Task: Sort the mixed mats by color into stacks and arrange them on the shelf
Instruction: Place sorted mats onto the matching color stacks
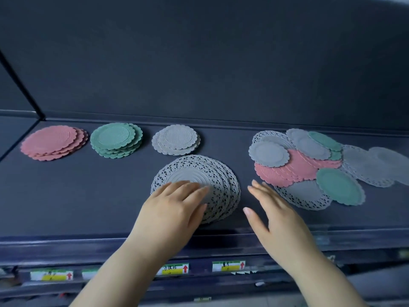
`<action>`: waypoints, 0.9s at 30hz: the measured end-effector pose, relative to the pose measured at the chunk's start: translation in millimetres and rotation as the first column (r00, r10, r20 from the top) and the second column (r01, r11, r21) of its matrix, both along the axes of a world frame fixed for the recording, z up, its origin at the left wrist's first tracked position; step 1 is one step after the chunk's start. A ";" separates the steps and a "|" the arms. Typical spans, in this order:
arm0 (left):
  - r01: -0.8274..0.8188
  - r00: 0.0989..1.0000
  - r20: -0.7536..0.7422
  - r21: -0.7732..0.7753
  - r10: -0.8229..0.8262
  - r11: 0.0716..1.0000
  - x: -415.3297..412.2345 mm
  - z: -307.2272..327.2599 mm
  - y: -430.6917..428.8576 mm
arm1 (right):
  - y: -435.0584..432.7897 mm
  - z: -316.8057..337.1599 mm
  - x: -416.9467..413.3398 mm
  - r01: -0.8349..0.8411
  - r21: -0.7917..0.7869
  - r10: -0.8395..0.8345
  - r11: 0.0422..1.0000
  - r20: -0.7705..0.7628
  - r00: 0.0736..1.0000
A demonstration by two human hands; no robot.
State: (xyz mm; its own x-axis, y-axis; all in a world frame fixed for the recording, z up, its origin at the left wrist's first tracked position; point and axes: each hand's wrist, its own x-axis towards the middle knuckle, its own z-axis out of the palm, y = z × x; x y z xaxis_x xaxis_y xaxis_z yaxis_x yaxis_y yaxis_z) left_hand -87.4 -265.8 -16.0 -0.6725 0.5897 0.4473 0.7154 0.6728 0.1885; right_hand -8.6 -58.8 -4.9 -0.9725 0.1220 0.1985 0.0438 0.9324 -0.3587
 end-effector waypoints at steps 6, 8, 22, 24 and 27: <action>-0.006 1.000 0.024 0.005 0.005 1.000 2.8 -8.8 10.5 | 10.4 -6.7 2.7 0.024 -0.070 -0.026 0.997 -0.034 0.999; 0.000 1.000 0.024 -0.006 0.000 1.000 0.7 -6.3 23.1 | 25.7 -6.4 1.9 0.035 -0.080 -0.039 0.996 -0.048 0.998; -0.043 0.998 0.046 -0.079 0.046 0.996 22.2 0.2 233.1 | 244.1 0.6 0.3 -0.007 -0.163 -0.003 0.987 -0.063 0.998; -0.046 0.997 0.057 -0.085 0.051 0.995 25.5 0.8 260.2 | 269.8 -0.6 -0.1 -0.035 -0.165 0.030 0.986 -0.034 0.999; -0.087 0.995 0.034 -0.088 0.091 0.992 28.0 -3.1 286.5 | 294.2 -0.4 -2.3 -0.111 -0.157 0.114 0.981 0.011 0.993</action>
